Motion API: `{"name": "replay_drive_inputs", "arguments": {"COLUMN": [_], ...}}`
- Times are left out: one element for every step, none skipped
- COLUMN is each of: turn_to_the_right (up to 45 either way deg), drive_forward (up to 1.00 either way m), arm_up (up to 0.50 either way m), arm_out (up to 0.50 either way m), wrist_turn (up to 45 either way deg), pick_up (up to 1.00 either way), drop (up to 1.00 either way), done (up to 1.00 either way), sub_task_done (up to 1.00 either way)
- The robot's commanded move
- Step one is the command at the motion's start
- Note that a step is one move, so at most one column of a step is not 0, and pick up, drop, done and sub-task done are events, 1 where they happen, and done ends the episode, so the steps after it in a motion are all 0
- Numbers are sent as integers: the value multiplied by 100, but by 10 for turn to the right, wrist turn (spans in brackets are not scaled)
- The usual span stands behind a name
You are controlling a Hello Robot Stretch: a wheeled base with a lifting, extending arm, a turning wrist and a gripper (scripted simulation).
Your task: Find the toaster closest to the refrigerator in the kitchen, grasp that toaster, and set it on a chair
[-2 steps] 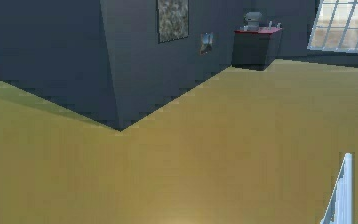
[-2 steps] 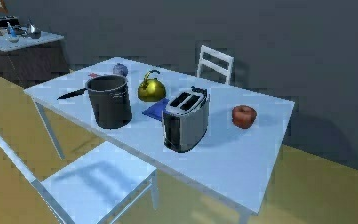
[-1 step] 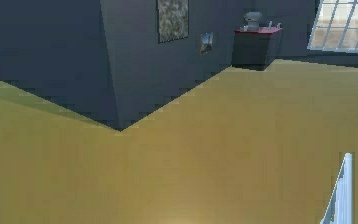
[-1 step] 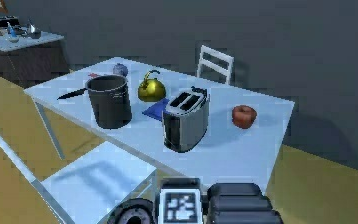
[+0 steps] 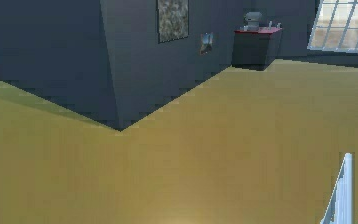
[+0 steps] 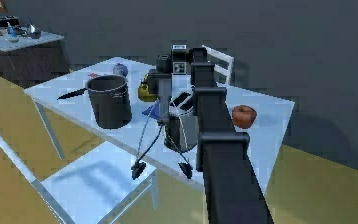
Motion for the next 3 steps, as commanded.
{"name": "replay_drive_inputs", "arguments": {"turn_to_the_right": [0, 0, 0], "drive_forward": [0, 0, 0], "arm_up": [0, 0, 0], "arm_out": [0, 0, 0], "wrist_turn": [450, 450, 450], "pick_up": [0, 0, 0], "drop": [0, 0, 0], "done": [0, 0, 0], "sub_task_done": [0, 0, 0]}}
